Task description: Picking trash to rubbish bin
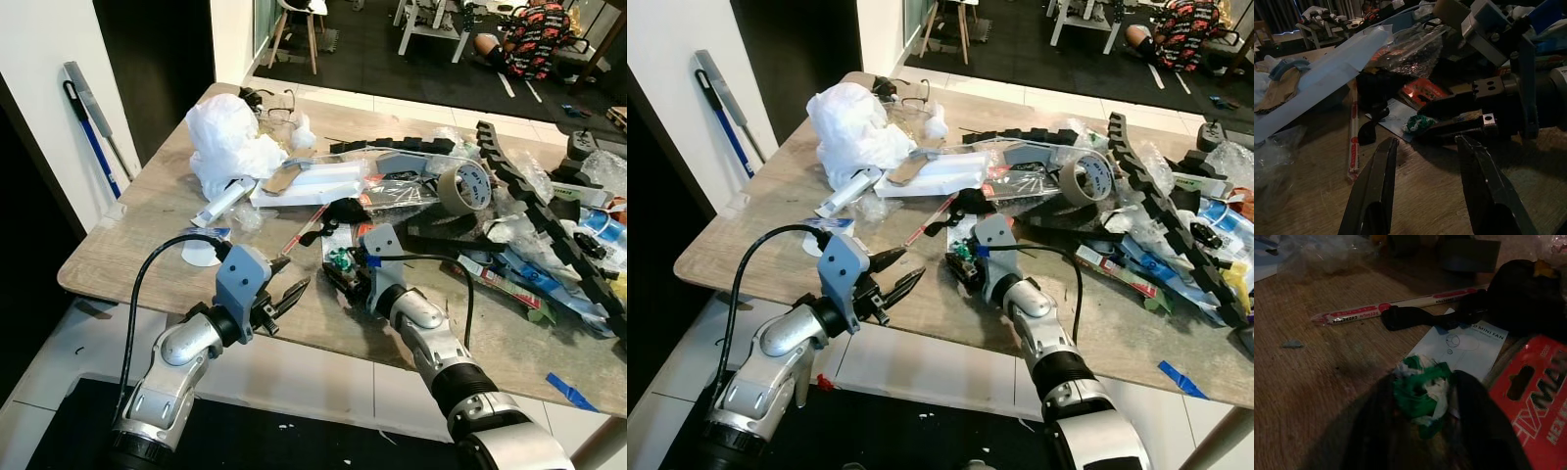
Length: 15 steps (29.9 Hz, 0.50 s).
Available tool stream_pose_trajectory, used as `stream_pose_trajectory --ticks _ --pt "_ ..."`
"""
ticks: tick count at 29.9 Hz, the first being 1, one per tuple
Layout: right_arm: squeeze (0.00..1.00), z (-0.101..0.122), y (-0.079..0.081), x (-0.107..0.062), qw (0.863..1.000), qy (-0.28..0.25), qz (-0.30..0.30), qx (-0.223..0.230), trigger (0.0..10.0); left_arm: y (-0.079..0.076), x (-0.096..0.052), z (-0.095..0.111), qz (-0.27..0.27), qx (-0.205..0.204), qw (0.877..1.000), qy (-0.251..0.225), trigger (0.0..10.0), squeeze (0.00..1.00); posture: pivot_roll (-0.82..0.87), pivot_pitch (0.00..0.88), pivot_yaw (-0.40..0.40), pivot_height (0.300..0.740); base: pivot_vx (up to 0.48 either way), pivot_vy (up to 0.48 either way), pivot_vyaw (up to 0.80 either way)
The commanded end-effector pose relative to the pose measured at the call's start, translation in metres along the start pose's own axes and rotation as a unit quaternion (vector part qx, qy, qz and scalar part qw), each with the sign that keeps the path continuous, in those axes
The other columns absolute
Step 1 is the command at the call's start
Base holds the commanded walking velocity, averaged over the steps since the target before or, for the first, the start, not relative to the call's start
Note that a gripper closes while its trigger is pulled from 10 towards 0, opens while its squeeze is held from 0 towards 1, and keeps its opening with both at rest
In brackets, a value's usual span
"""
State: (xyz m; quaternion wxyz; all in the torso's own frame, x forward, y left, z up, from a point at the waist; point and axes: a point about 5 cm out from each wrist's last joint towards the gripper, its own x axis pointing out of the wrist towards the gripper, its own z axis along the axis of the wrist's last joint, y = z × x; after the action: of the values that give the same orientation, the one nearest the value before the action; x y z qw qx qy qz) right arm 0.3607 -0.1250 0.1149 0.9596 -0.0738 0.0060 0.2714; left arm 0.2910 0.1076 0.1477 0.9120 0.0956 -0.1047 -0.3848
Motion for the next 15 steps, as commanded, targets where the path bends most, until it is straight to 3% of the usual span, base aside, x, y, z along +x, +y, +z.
stream_pose_trajectory --ticks 1,10,15 --pt "0.0 -0.009 -0.002 -0.004 1.0 0.018 -0.004 0.009 0.0 -0.005 0.0 -0.004 -0.015 0.002 1.0 0.01 10.0 0.0 -0.04 0.115 -0.048 0.74 0.0 0.0 0.0" --pt "0.0 -0.007 -0.005 -0.004 1.0 0.01 -0.014 0.006 0.0 -0.005 0.0 -0.006 -0.017 0.004 1.0 0.014 10.0 0.0 -0.04 0.115 -0.048 0.74 0.0 0.0 0.0" --pt "0.0 0.008 -0.009 -0.002 0.999 -0.027 -0.025 0.003 0.0 -0.005 -0.001 -0.006 -0.015 0.005 1.0 0.015 10.0 0.0 -0.03 0.128 -0.049 0.74 0.0 0.0 0.0"
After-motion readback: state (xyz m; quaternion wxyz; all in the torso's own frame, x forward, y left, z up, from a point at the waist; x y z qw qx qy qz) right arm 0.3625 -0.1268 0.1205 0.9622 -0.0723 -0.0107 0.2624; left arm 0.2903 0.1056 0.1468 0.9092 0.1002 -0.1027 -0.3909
